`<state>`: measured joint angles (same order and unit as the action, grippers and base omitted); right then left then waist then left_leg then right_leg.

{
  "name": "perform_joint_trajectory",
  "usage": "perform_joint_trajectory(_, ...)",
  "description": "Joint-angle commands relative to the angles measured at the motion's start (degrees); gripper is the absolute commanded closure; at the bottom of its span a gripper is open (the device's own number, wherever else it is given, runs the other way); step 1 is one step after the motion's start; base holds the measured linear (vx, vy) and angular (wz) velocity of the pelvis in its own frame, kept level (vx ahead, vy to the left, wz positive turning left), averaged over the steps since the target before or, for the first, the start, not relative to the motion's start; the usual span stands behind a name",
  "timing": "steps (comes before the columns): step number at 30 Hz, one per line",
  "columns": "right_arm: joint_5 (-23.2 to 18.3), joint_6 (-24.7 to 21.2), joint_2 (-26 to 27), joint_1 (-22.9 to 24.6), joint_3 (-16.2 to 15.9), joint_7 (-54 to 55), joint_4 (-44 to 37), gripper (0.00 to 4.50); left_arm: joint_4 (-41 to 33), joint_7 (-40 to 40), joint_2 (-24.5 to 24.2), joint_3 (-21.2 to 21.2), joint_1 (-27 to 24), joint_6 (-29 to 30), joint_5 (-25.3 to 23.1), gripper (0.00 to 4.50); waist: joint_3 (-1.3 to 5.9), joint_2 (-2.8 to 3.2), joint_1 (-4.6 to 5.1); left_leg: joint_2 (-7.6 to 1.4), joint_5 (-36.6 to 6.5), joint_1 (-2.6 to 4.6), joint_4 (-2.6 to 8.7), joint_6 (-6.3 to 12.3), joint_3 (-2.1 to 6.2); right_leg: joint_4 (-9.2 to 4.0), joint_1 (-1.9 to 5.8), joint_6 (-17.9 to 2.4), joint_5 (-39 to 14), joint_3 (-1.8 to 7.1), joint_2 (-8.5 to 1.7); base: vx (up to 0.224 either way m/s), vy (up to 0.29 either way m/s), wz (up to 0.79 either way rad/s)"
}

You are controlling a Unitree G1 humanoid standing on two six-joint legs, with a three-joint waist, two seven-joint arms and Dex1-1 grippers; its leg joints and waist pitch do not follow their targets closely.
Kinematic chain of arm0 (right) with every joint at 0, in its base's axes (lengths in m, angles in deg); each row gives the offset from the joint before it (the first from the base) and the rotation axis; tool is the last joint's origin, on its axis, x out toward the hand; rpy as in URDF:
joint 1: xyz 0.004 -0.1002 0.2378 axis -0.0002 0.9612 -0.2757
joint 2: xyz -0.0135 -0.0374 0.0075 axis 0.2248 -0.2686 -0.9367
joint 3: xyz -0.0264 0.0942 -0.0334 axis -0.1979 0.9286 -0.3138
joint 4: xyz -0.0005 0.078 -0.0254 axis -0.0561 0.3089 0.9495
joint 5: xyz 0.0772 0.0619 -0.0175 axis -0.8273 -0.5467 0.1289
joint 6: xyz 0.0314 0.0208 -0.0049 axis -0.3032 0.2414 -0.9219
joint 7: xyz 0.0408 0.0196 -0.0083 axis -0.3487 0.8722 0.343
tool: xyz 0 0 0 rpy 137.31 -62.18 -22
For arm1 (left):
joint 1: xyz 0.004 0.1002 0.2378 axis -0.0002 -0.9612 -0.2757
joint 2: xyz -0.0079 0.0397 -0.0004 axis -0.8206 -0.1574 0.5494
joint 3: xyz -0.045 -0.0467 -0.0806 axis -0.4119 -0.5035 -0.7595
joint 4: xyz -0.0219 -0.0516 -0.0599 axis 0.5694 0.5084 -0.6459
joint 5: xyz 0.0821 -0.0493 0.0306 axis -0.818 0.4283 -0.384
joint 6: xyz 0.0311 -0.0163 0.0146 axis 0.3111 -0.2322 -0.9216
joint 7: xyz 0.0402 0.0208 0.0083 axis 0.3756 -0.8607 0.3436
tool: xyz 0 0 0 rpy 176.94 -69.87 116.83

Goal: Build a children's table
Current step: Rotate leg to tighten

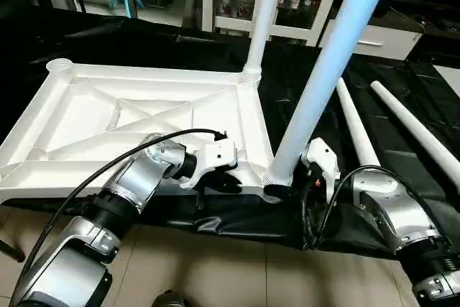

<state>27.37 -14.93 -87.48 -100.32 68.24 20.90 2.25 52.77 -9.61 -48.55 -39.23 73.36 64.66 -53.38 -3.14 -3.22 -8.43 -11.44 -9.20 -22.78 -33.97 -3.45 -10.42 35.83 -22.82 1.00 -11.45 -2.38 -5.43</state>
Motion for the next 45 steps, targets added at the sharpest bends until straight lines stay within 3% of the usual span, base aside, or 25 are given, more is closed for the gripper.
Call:
perform_joint_trajectory(1, 0.72, 0.44, -0.05, -0.63, 0.17, -0.03, 0.29, 1.78, -1.06, 1.63, 0.42, 2.36, -0.94, 0.27, -0.79, 4.50, 4.24, 0.49, 0.14, -1.72, -11.02, 2.05, 3.98, 0.88, 0.29, -3.15, 2.41, -15.01, 0.66, 1.42, -2.66, 0.000, 0.000, 0.00)
perform_joint_trajectory(6, -0.13, 0.83, 1.80, -0.48, 1.72, 2.20, 1.93, 1.80, -1.05, 1.44, 0.58, 2.17, -1.01, 0.47, -0.71, 4.50, 4.21, 0.41, 0.28, -1.68, -11.67, 1.98, 4.01, 0.81, 0.28, -3.21, 2.40, -15.03, -0.13, 1.43, -2.69, 0.000, 0.000, 0.00)
perform_joint_trajectory(10, -0.82, 0.33, 4.90, -0.97, 4.46, 8.42, 4.85, 1.80, 0.02, -1.27, 2.09, 1.04, -0.74, 0.54, -0.49, 4.50, 3.92, 0.31, 0.65, -1.74, -15.67, 2.04, 4.46, -0.78, 0.40, -3.83, 2.23, -14.10, -6.34, 1.49, -2.86, 0.000, 0.000, 0.00)
perform_joint_trajectory(12, -0.78, -0.75, 9.38, -1.54, 7.50, 18.93, 8.29, 1.81, 3.20, -8.10, 5.18, -1.03, 0.44, 0.17, -0.96, 4.50, 3.61, 0.48, 0.95, -1.68, -18.34, 2.14, 4.85, -2.48, 0.47, -4.34, 1.81, -12.72, -11.47, 1.57, -2.96, 0.000, 0.000, 0.00)
perform_joint_trajectory(13, -0.77, -0.86, 9.98, -1.63, 7.89, 20.36, 8.72, 1.81, 3.65, -9.01, 5.61, -1.30, 0.62, 0.14, -1.01, 4.50, 3.61, 0.48, 0.95, -1.68, -18.34, 2.14, 4.85, -2.48, 0.47, -4.34, 1.81, -12.72, -11.47, 1.57, -2.96, 0.000, 0.000, 0.00)
perform_joint_trajectory(14, -0.67, -1.54, 12.51, -2.15, 9.60, 26.92, 10.34, 1.81, 5.26, -12.61, 7.34, -2.29, 1.38, 0.67, -1.23, 4.50, 3.61, 0.30, 1.35, -1.68, -20.46, 2.09, 5.13, -4.08, 0.82, -4.61, 1.92, -11.16, -16.05, 1.48, -3.13, 0.000, 0.000, 0.00)
perform_joint_trajectory(17, -0.21, -1.62, 17.15, -3.73, 12.45, 39.01, 13.73, 1.81, 8.41, -19.91, 10.52, -3.64, 3.13, 1.99, -2.20, 4.50, 3.67, 0.41, 2.00, -1.64, -22.06, 2.24, 5.24, -4.85, 0.97, -4.97, 1.46, -10.07, -17.98, 1.49, -3.13, 0.000, 0.000, 0.00)
perform_joint_trajectory(21, 1.48, 0.18, 21.09, -6.18, 14.29, 50.74, 18.08, 1.81, 12.41, -30.03, 14.19, -6.18, 5.35, 3.99, -3.12, 4.50, 3.65, 0.55, 2.39, -1.45, -22.55, 2.41, 5.09, -4.56, 0.82, -5.24, 1.13, -9.64, -17.40, 1.59, -2.92, 0.000, 0.000, 0.00)
perform_joint_trajectory(24, 3.56, 4.93, 26.35, -9.00, 14.72, 60.43, 22.69, 1.81, 17.24, -40.92, 18.02, -8.71, 7.69, 3.59, -4.48, 4.50, 3.71, 0.63, 2.48, -1.37, -23.20, 2.66, 5.06, -4.82, 0.82, -5.39, 0.90, -9.23, -17.41, 1.57, -2.78, 0.000, 0.000, 0.00)
perform_joint_trajectory(25, 4.56, 6.34, 27.05, -9.40, 13.91, 61.18, 23.35, 1.81, 17.86, -42.31, 18.48, -8.85, 7.97, 3.09, -4.80, 4.50, 3.87, 0.77, 2.36, -1.44, -22.98, 2.67, 5.04, -4.77, 0.80, -5.40, 0.77, -9.06, -16.49, 1.59, -2.85, 0.000, 0.000, 0.00)
perform_joint_trajectory(28, 4.95, 9.44, 28.97, -10.87, 13.57, 61.71, 25.22, 1.81, 19.55, -44.28, 19.50, -9.30, 8.75, 1.31, -4.74, 4.50, 4.04, 0.38, 2.21, -1.39, -19.29, 2.22, 5.01, -3.31, 0.60, -4.80, 1.34, -9.20, -9.88, 1.55, -2.59, 0.000, 0.000, 0.00)
perform_joint_trajectory(33, 2.55, 11.78, 29.21, -11.27, 14.91, 57.50, 24.17, 1.81, 18.40, -42.03, 18.38, -9.29, 8.17, -0.58, -4.01, 4.50, 4.30, 0.44, 1.94, -1.26, -12.67, 1.88, 4.60, -0.18, 0.25, -4.04, 2.02, -10.67, -1.27, 1.49, -2.48, 0.000, 0.000, 0.00)
perform_joint_trajectory(35, 2.52, 13.71, 29.05, -11.18, 15.55, 56.98, 24.01, 1.25, 19.17, -41.32, 18.01, -9.47, 8.32, -2.05, -4.13, 4.50, 4.21, 0.40, 1.84, -1.27, -12.73, 1.88, 4.61, 0.45, 0.17, -4.21, 2.10, -10.95, -2.03, 1.52, -2.61, 0.000, 0.000, 0.00)
perform_joint_trajectory(39, 2.56, 15.20, 27.45, -9.72, 16.00, 56.58, 20.41, 0.91, 18.59, -38.96, 16.27, -9.25, 7.71, -2.70, -4.24, 4.50, 4.21, 0.49, 2.29, -1.33, -12.45, 1.31, 4.85, 0.51, 0.43, -4.09, 2.52, -10.54, -3.10, 1.41, -2.68, 0.000, 0.000, 0.00)
perform_joint_trajectory(40, 2.45, 14.89, 27.11, -9.39, 16.07, 56.36, 19.53, 0.77, 18.27, -38.16, 15.84, -9.01, 7.51, -2.67, -4.29, 4.50, 4.24, 0.53, 2.43, -1.37, -12.36, 1.33, 4.87, 0.36, 0.45, -4.09, 2.47, -10.61, -3.33, 1.35, -2.62, 0.000, 0.000, 0.00)
perform_joint_trajectory(41, 2.26, 14.45, 26.65, -8.94, 16.41, 56.09, 18.27, 0.70, 17.69, -37.16, 15.30, -8.88, 7.17, -1.64, -4.21, 4.50, 4.23, 0.53, 2.42, -1.42, -12.25, 1.82, 4.67, 0.41, 0.25, -4.09, 2.18, -11.04, -2.56, 1.46, -2.54, 0.000, 0.000, 0.00)
perform_joint_trajectory(45, 1.92, 10.14, 22.79, -6.83, 16.00, 51.53, 12.55, 0.44, 13.44, -30.92, 11.81, -7.17, 4.90, 0.65, -4.19, 4.50, 4.30, 0.84, 2.35, -1.45, -10.47, 1.94, 4.54, 0.99, 0.15, -3.78, 2.21, -11.92, 0.64, 1.39, -2.31, 0.000, 0.000, 0.00)
